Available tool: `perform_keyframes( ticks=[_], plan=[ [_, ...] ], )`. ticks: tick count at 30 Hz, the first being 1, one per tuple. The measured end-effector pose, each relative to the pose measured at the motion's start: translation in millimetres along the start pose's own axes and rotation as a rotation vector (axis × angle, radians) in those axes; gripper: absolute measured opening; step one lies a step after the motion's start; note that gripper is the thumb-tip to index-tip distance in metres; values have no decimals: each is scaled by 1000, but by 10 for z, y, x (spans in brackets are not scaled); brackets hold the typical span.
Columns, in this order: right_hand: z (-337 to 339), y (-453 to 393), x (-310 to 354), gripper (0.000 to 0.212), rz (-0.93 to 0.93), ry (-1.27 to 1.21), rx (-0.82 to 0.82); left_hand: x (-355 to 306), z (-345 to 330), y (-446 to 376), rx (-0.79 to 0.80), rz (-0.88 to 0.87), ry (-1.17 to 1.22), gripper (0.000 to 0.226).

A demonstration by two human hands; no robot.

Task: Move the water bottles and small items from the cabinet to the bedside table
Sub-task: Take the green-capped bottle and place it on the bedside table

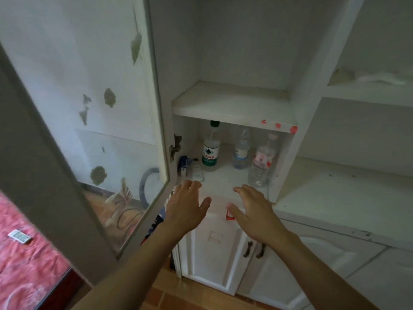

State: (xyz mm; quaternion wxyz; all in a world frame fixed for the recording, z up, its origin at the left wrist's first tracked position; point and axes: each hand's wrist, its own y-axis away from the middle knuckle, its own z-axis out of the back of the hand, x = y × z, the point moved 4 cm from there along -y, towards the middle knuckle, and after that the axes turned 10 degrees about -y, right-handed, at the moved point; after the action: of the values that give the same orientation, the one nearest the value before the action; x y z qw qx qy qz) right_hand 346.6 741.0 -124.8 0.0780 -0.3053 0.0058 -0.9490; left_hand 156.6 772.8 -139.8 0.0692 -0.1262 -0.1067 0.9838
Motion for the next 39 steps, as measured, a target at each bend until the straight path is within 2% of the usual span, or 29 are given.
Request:
perform_keyframes(
  ticks=[6, 13, 18, 24, 29, 35, 39],
  plan=[
    [6, -721, -422, 63, 26, -61, 79, -137, -218, -637, 12, 89, -7, 54],
    [125, -1287, -623, 51, 105, -107, 131, -342, -168, -1438, -94, 173, 56, 42],
    [101, -1452, -654, 54, 123, -85, 190, -317, -207, -1782, -121, 207, 140, 51],
    [73, -1601, -650, 51, 99, -67, 178, -256, -317, -2119, -176, 180, 200, 66],
    [11, -1612, -663, 58, 59, -64, 190, -162, -488, -2287, -179, 200, 274, 72],
    [-78, -1583, -682, 61, -17, -55, 173, -85, -695, -2263, -205, 258, 441, 60],
    [-72, -1568, -638, 60, -25, -46, 128, -54, -796, -2262, -226, 206, 481, 44]
  ],
)
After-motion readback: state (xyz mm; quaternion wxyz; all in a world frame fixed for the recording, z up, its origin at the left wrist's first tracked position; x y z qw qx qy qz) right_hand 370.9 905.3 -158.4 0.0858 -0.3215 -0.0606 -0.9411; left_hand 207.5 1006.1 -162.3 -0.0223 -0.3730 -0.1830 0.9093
